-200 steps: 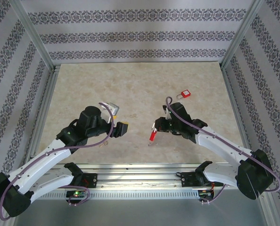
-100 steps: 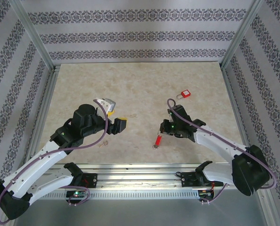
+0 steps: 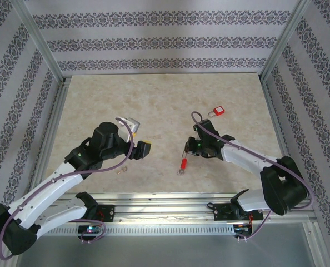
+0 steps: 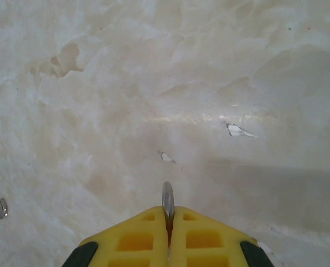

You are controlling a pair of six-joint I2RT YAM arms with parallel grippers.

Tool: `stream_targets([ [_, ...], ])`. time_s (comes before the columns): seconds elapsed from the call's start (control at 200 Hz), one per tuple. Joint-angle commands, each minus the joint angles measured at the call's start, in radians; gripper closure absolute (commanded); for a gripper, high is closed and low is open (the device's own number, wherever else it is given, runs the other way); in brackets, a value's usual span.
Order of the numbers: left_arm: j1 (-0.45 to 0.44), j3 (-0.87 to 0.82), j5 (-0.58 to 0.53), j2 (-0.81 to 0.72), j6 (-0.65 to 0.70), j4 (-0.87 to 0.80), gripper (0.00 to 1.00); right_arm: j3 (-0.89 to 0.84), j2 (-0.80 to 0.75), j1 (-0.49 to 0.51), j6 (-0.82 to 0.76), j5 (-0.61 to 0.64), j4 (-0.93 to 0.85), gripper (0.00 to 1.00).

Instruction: Unlock with the key

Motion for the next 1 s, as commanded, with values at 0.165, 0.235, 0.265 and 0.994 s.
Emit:
stream_targets([
  [0.165, -0.043, -0.029, 0.01, 0.099, -0.056, 0.071, 0.17, 0.044, 0.05, 0.0, -0.004, -0.011, 0.025, 1.0],
  [0.235, -0.081, -0.021, 0.002, 0.153, -0.074, 0.099, 0.18, 0.047, 0.061, 0.001, -0.002, -0.019, 0.031, 1.0],
  [0.265, -0.098, -0.024, 0.007, 0.176, -0.091, 0.128, 0.19, 0.049, 0.064, 0.003, -0.001, -0.019, 0.034, 1.0],
  [0.994, -0.262, 0.175, 0.096, 0.819, -0.455, 0.427, 0.42, 0.046, 0.073, -0.001, 0.021, -0.028, 0.063, 1.0],
])
